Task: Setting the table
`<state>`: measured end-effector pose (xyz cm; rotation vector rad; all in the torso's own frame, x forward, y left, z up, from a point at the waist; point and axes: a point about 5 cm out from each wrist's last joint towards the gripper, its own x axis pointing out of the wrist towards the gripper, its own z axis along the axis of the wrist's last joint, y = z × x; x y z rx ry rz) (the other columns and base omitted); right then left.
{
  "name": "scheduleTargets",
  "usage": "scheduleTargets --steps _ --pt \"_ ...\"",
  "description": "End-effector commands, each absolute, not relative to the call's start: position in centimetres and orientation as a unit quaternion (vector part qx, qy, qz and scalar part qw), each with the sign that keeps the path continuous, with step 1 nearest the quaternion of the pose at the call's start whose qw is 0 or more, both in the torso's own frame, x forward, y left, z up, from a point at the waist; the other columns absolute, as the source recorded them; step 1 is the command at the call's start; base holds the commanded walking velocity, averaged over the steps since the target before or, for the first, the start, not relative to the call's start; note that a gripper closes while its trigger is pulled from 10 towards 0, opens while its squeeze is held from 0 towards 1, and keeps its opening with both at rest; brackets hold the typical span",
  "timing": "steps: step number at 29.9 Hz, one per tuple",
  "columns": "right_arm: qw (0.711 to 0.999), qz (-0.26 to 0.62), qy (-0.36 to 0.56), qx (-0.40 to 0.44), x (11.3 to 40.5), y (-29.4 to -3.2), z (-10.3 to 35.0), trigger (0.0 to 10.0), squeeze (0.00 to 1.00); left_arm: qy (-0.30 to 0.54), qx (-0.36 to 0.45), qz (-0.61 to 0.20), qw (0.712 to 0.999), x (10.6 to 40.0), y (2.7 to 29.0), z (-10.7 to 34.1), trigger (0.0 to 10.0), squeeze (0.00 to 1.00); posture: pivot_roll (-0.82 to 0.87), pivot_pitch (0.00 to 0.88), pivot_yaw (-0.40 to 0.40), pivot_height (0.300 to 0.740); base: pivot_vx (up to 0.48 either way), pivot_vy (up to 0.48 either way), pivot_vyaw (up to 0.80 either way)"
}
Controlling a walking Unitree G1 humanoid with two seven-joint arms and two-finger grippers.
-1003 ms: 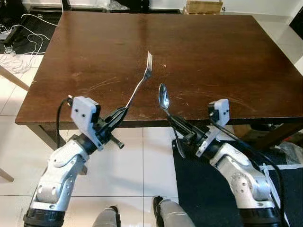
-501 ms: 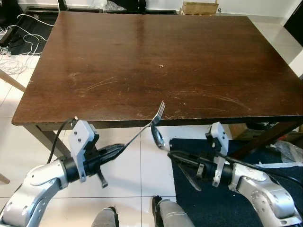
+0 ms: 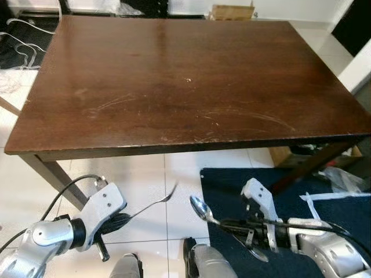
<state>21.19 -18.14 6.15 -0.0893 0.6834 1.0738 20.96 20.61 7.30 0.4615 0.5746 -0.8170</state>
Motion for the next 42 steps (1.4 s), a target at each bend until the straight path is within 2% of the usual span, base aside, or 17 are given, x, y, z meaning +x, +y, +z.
scheduleTargets --steps 1,6,10,11,12,13,15,17,24,26,32,39,42 --pt "0.792 0.503 0.341 -0.048 20.5 -18.6 5.3 10.0 0.0 0.29 0.237 -0.344 0.861 21.2 21.0 6.0 10.0 0.0 -0.01 0.082 -0.034 0.74 0.0 0.0 0.0" --pt "0.787 0.494 0.365 -0.066 20.2 -19.1 4.3 10.0 0.0 0.275 0.216 -0.252 0.902 22.8 21.1 5.1 10.0 0.0 -0.01 0.086 -0.037 0.74 0.0 0.0 0.0" --pt "0.83 0.387 0.386 -0.112 22.0 -19.8 1.9 10.0 0.0 0.269 0.139 -0.184 0.935 23.9 19.8 3.8 10.0 0.0 -0.01 0.093 -0.04 0.74 0.0 0.0 0.0" --pt "0.83 0.387 0.386 -0.112 22.0 -19.8 1.9 10.0 0.0 0.269 0.139 -0.184 0.935 23.9 19.8 3.8 10.0 0.0 -0.01 0.093 -0.04 0.74 0.0 0.0 0.0" --pt "0.86 0.319 0.381 -0.119 23.2 -19.9 0.9 10.0 0.0 0.272 0.098 -0.149 0.946 24.4 19.0 2.6 10.0 0.0 -0.01 0.095 -0.038 0.74 0.0 0.0 0.0" --pt "0.86 0.319 0.381 -0.119 23.2 -19.9 0.9 10.0 0.0 0.272 0.098 -0.149 0.946 24.4 19.0 2.6 10.0 0.0 -0.01 0.095 -0.038 0.74 0.0 0.0 0.0" --pt "0.89 0.252 0.369 -0.09 24.2 -19.6 0.1 10.0 0.0 0.281 0.057 -0.122 0.95 24.7 17.8 1.3 10.0 0.0 -0.01 0.099 -0.041 0.74 0.0 0.0 0.0" --pt "0.901 0.221 0.367 -0.068 24.4 -19.5 -0.1 10.0 0.0 0.293 0.027 -0.114 0.949 24.6 17.2 0.5 10.0 0.0 -0.01 0.099 -0.04 0.74 0.0 0.0 0.0" --pt "0.908 0.189 0.369 -0.057 24.0 -18.9 -1.3 10.0 0.0 0.321 0.031 -0.095 0.942 23.6 16.7 -1.7 10.0 0.0 -0.01 0.105 -0.037 0.74 0.0 0.0 0.0" --pt "0.912 0.17 0.37 -0.049 23.5 -18.4 -2.3 10.0 0.0 0.325 0.065 -0.045 0.942 23.3 17.6 -2.7 10.0 0.0 -0.01 0.111 -0.042 0.74 0.0 0.0 0.0" --pt "0.914 0.135 0.379 -0.05 22.9 -18.2 -4.0 10.0 0.0 0.323 0.079 -0.008 0.943 23.4 18.3 -3.3 10.0 0.0 0.0 0.125 -0.041 0.74 0.0 0.0 0.0" --pt "0.912 0.132 0.386 -0.047 22.0 -17.8 -4.8 10.0 0.0 0.301 0.068 -0.009 0.951 23.9 18.5 -2.7 10.0 0.0 0.01 0.134 -0.048 0.74 0.0 0.411 0.0" --pt "0.914 0.125 0.383 -0.045 21.9 -17.6 -5.0 10.0 0.0 0.286 0.059 -0.011 0.956 24.1 18.4 -2.7 10.0 0.0 0.01 0.134 -0.042 0.74 0.0 0.0 0.0"
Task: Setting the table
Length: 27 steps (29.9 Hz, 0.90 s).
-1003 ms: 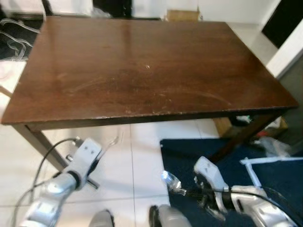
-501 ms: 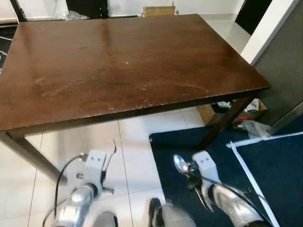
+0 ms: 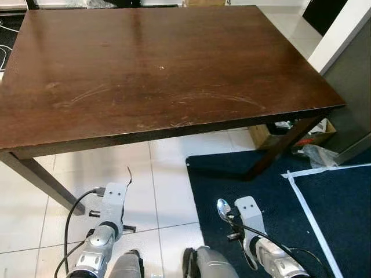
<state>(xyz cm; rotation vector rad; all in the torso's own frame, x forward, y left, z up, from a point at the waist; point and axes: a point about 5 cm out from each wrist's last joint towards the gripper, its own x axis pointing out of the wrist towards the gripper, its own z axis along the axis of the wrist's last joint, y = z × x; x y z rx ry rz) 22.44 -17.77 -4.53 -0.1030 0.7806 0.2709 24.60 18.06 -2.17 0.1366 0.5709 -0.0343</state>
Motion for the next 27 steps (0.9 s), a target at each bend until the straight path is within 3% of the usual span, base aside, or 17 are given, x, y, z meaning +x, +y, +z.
scheduleTargets --steps 1,14,23,27 --pt "0.915 0.119 0.384 -0.044 21.8 -17.6 -5.2 10.0 0.0 0.288 0.057 -0.016 0.956 24.1 18.2 -2.8 10.0 0.0 0.01 0.134 -0.042 0.74 0.0 0.0 0.0" --pt "0.916 -0.015 0.401 0.014 19.1 -19.7 -7.1 10.0 0.0 0.315 0.097 -0.073 0.941 23.3 16.8 -4.4 10.0 0.0 0.01 0.125 -0.016 0.74 0.0 0.0 0.0" --pt "0.927 -0.114 0.346 0.085 20.0 -20.9 -6.4 10.0 0.0 0.305 0.053 -0.013 0.951 24.4 17.1 -4.1 10.0 0.0 0.0 0.109 0.009 0.74 0.0 0.0 0.0" --pt "0.928 -0.118 0.34 0.101 20.0 -20.7 -6.4 10.0 0.0 0.3 0.051 -0.026 0.952 25.0 16.9 -3.7 10.0 0.0 0.01 0.095 0.036 0.74 0.0 0.0 0.0"
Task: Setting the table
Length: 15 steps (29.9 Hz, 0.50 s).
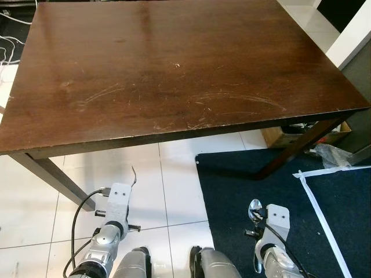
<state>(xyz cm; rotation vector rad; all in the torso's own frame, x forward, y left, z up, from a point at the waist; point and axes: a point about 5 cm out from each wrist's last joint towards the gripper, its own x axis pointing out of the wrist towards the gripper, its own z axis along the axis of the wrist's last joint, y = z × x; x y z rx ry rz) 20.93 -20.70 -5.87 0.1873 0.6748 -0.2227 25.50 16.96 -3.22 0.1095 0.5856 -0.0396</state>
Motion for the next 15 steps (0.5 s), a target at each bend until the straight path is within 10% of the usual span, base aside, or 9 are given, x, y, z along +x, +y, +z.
scheduleTargets --steps 1,15 --pt "0.928 -0.118 0.34 0.101 20.0 -20.7 -6.4 10.0 0.0 0.3 0.051 -0.026 0.952 25.0 16.9 -3.7 10.0 0.0 0.01 0.095 0.036 0.74 0.0 0.0 0.0" --pt "0.931 -0.074 0.347 0.09 21.0 -18.4 -6.5 10.0 0.0 0.328 0.056 -0.037 0.942 24.6 18.8 -4.1 10.0 0.0 0.02 0.006 0.095 0.74 0.0 0.0 0.0"
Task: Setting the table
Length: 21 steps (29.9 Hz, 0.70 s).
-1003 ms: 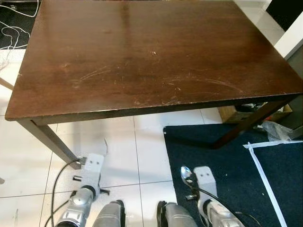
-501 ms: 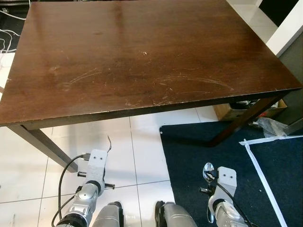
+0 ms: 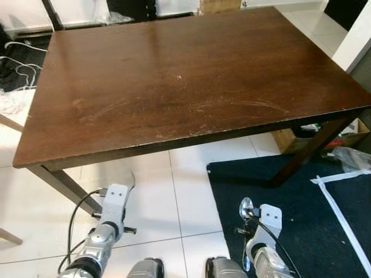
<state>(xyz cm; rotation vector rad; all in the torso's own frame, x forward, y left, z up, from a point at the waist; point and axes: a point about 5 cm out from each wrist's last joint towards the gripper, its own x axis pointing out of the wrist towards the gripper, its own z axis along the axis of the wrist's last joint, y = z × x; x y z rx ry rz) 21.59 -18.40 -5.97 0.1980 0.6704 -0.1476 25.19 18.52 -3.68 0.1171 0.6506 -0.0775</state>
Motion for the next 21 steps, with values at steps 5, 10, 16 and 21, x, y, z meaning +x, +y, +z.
scheduleTargets --steps 5,10,16,21 --pt "0.919 -0.068 0.385 0.052 20.6 -19.0 -6.9 10.0 0.0 0.352 0.083 -0.037 0.932 23.4 18.9 -5.1 10.0 0.0 0.02 0.006 0.055 0.74 0.0 0.0 0.0" --pt "0.923 -0.069 0.375 0.055 21.0 -19.5 -6.6 10.0 0.0 0.359 0.06 -0.019 0.931 22.9 19.0 -5.4 10.0 0.0 0.01 0.015 0.036 0.74 0.0 0.0 0.0" --pt "0.924 -0.057 0.376 0.044 21.0 -19.5 -6.5 10.0 0.0 0.354 0.06 -0.014 0.933 22.8 18.9 -5.4 10.0 0.0 0.02 0.019 0.019 0.74 0.0 0.0 0.0" --pt "0.921 -0.054 0.383 0.042 20.7 -19.3 -6.7 10.0 0.0 0.349 0.059 -0.018 0.935 23.0 18.8 -5.3 10.0 0.0 0.01 0.022 0.017 0.74 0.0 0.0 0.0"
